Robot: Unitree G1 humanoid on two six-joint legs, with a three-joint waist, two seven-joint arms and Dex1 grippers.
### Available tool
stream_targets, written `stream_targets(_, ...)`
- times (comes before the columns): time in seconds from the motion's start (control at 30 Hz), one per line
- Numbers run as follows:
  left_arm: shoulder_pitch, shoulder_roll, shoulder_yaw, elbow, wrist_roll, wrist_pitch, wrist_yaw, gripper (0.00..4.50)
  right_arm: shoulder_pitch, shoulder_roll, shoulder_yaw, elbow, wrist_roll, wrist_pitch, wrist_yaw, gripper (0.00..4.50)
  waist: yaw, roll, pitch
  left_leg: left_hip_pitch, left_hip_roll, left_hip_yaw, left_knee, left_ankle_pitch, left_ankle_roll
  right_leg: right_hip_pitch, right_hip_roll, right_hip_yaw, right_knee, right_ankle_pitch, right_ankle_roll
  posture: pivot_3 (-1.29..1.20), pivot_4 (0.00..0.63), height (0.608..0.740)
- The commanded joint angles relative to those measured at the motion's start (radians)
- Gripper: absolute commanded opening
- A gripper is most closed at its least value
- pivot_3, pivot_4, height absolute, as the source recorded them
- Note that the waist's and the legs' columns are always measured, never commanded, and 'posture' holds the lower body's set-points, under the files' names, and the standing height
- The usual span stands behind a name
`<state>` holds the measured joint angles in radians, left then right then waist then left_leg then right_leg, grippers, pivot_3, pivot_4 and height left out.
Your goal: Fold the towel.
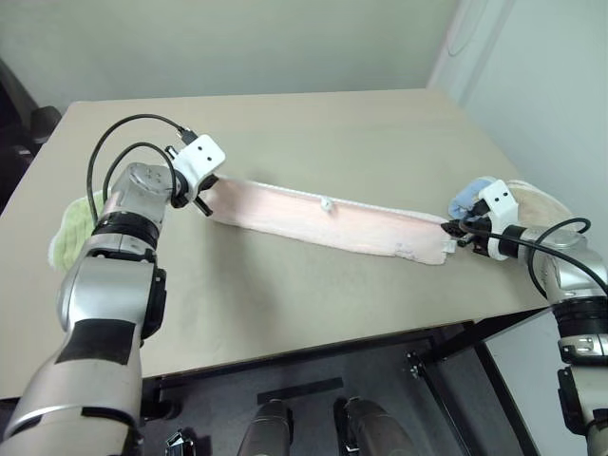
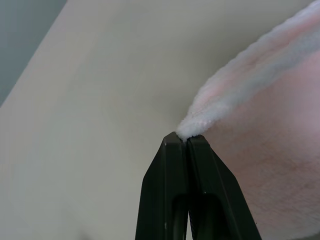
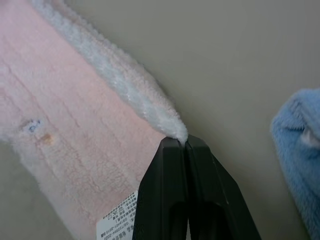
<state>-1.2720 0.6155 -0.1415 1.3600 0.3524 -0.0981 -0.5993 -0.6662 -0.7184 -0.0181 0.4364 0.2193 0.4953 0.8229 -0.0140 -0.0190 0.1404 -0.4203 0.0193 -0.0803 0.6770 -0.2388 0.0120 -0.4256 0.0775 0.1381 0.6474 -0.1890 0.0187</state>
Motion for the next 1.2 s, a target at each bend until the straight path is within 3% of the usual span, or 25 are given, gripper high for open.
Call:
stream_targets(0.03,-0.021,0.019,0.001,0.001,0.016,0.022,0.064,0.02,-0.053,-0.005,-0.02,0.059,-0.036,-0.041,-0.041,0.0,0.0,0.0,0.0,0.0,0.0,0.001,-0.001,0.0,0.0,0.0,0.0,0.0,0.0,0.0,0.0,0.0,0.15,0.74)
stream_targets(0.43,0.018,0.011,-0.043,0.006,0.064,0.036,0.049,0.02,-0.098,0.023,0.016,0.172,-0.091,-0.098,-0.036,0.0,0.0,0.0,0.0,0.0,-0.002,0.003,-0.008,0.001,-0.001,-0.003,-0.004,-0.002,-0.002,0.0,0.0,0.0,0.15,0.74)
stream_targets(0.53,0.022,0.011,-0.032,0.006,0.053,0.04,0.055,0.68,-0.104,0.027,0.013,0.187,-0.094,-0.113,-0.038,0.67,-0.001,0.0,0.0,0.0,-0.003,0.003,-0.008,0.001,-0.001,-0.003,-0.005,-0.003,-0.002,0.0,0.0,0.0,0.15,0.74)
stream_targets(0.8,0.025,0.011,-0.004,0.006,0.026,0.044,0.052,3.56,-0.094,0.03,-0.004,0.173,-0.08,-0.125,-0.015,3.47,-0.001,0.0,0.0,0.0,-0.006,0.003,-0.01,0.003,-0.001,-0.003,-0.008,-0.004,-0.002,0.0,0.001,0.0,0.15,0.74)
stream_targets(0.9,0.024,0.012,0.007,0.004,0.02,0.044,0.082,3.57,-0.091,0.032,-0.022,0.163,-0.071,-0.135,-0.025,4.48,-0.001,0.0,0.0,0.0,-0.007,0.004,-0.01,0.004,0.0,-0.003,-0.01,-0.004,-0.002,0.0,0.001,0.0,0.15,0.74)
stream_targets(1.2,0.005,0.024,0.141,0.002,-0.076,0.086,0.217,3.57,-0.083,0.025,-0.125,0.087,-0.04,-0.124,-0.109,4.48,-0.002,0.0,0.0,0.0,-0.007,0.004,-0.01,0.005,0.0,-0.003,-0.011,-0.004,-0.002,0.001,0.002,0.0,0.15,0.74)
